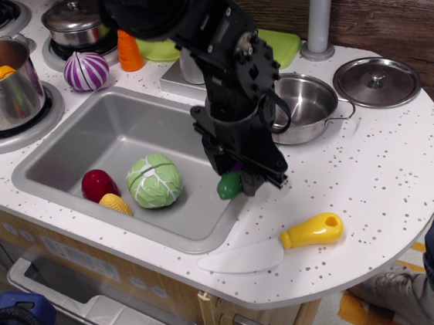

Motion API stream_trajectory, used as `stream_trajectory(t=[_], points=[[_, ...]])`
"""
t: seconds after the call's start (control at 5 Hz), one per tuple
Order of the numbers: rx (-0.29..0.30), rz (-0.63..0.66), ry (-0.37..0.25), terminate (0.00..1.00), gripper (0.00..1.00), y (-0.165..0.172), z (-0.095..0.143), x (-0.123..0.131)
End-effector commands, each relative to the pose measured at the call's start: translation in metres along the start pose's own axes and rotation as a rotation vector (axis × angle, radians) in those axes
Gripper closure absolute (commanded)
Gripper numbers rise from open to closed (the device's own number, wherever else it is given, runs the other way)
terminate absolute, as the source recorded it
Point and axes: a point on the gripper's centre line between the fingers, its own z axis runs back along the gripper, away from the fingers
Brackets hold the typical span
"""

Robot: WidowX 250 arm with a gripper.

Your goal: Put eggplant in pot or pan

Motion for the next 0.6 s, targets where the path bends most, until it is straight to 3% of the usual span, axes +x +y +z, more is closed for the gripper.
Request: stream_trajectory(t=[0.0,0.4], points=[[0.048,-0.005,-0.096,0.00,1.00,0.021,0.018,0.025],[0.061,-0.076,-0.151,0.00,1.00,0.055,0.009,0.068]])
